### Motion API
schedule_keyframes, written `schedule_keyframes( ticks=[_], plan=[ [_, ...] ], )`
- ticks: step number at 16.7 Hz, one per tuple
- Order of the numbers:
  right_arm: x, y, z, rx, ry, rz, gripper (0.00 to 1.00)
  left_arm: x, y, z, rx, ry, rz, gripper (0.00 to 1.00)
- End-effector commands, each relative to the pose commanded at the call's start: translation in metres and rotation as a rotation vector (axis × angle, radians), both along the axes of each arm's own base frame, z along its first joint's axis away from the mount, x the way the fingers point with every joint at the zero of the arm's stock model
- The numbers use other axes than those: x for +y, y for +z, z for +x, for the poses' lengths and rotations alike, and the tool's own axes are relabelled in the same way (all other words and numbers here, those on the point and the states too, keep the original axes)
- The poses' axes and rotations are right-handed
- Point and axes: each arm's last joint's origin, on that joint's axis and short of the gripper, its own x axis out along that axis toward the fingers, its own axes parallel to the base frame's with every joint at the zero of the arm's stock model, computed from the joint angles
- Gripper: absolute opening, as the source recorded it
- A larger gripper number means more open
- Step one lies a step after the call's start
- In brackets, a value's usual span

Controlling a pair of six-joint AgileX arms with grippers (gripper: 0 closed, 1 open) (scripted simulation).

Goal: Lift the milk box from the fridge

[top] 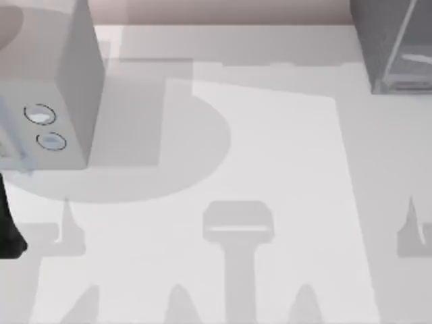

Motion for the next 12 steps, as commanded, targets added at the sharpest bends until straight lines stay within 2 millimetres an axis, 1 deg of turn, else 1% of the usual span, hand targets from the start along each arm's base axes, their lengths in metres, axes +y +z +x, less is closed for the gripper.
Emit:
schedule_keyframes(
  ticks=[3, 7, 10, 12],
  plan=[
    [0.0, 0.001, 0.0, -0.002, 0.0, -0.001, 1.0, 0.0, 0.0, 0.0, 0.0, 0.0, 0.0, 1.0],
    [-0.005, 0.012, 0.008, -0.031, -0.002, -0.009, 1.0, 0.0, 0.0, 0.0, 0.0, 0.0, 0.0, 1.0],
    [-0.013, 0.021, 0.023, -0.052, -0.006, -0.019, 1.0, 0.0, 0.0, 0.0, 0.0, 0.0, 0.0, 1.0],
    [-0.021, 0.022, 0.038, -0.045, -0.008, -0.022, 1.0, 0.0, 0.0, 0.0, 0.0, 0.0, 0.0, 1.0]
  ],
)
